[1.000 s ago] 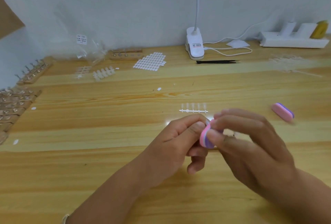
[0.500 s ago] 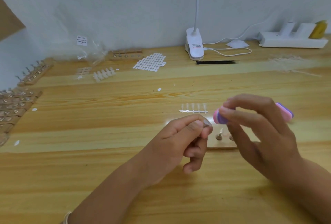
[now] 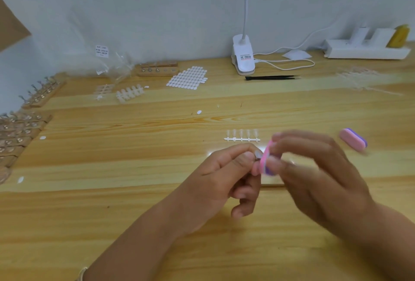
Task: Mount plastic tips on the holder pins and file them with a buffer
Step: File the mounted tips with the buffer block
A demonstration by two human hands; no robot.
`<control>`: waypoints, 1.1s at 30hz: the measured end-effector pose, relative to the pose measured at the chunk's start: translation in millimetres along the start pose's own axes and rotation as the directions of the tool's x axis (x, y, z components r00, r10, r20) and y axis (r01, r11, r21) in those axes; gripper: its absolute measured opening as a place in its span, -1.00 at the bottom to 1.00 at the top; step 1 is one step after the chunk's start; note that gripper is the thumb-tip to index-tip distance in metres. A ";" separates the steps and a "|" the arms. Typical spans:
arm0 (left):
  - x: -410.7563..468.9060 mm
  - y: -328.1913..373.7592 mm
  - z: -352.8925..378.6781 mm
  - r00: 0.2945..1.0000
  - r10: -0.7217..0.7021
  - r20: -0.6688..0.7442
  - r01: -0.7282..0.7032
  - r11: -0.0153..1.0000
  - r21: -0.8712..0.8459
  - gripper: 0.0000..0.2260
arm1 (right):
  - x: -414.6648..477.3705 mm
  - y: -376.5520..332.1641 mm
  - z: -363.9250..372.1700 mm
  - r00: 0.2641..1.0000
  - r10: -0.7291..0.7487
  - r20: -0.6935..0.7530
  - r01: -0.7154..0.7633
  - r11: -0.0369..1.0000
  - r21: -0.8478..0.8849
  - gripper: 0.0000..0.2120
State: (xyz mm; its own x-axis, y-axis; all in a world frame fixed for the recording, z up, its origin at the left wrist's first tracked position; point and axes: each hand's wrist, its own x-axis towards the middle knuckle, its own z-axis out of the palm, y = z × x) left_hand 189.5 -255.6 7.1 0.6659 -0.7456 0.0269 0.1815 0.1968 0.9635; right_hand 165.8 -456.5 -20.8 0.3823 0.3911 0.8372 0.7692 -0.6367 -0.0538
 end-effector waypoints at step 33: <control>0.4 -7.3 4.2 0.812 0.471 -0.346 -0.118 0.712 0.693 -0.87 | 4.2 6.3 -1.5 0.982 0.157 0.101 -0.151 0.986 -0.068 -0.64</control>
State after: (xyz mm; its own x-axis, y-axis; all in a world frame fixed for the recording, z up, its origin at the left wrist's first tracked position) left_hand 185.4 -260.0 1.2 0.8761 -0.2922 0.3835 -0.4505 -0.2131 0.8670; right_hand 171.5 -459.9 -16.8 0.5482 0.3516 0.7588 0.6661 -0.7322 -0.1420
